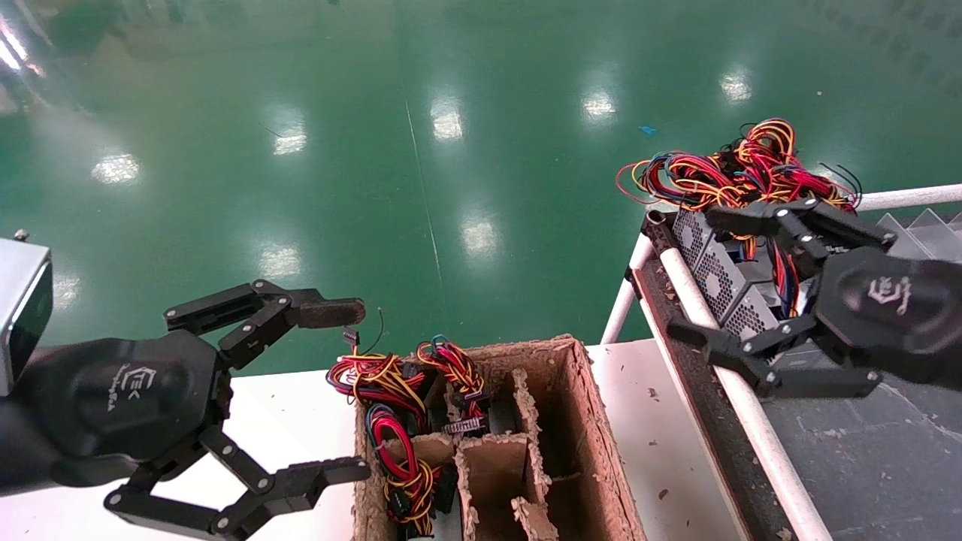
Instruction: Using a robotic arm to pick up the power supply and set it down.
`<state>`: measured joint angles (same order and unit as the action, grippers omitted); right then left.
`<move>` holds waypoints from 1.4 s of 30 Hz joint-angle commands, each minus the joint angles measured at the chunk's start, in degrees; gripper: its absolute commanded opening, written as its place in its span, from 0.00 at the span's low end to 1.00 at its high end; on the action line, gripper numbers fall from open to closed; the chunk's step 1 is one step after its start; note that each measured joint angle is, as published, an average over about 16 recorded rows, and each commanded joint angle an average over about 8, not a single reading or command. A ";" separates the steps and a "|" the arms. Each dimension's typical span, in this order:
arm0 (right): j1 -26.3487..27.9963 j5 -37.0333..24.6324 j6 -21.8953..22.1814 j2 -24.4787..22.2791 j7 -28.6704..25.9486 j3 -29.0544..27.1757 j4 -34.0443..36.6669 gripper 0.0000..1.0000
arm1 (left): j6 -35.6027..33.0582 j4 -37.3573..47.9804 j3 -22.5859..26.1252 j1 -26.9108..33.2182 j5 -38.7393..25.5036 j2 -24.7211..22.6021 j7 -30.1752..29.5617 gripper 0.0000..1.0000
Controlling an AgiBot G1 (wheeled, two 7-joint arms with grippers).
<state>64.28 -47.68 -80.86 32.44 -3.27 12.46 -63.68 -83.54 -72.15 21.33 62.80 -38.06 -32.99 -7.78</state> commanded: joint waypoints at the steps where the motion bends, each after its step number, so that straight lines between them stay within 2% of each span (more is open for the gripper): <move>1: -0.22 0.47 -0.39 0.21 -0.60 0.29 -0.80 1.00 | 0.00 0.00 0.00 0.00 0.00 0.00 0.00 1.00; 25: -2.71 5.82 -4.82 2.57 -7.46 3.56 -9.91 1.00 | 0.01 0.01 0.01 0.00 0.01 0.00 0.00 1.00; 42: -2.85 6.13 -4.98 2.67 -7.63 3.71 -10.18 1.00 | 0.02 0.02 0.01 -0.01 0.02 0.01 0.01 1.00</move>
<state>61.43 -41.55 -85.86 35.12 -10.91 16.17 -73.88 -83.52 -72.14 21.33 62.79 -38.05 -32.98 -7.78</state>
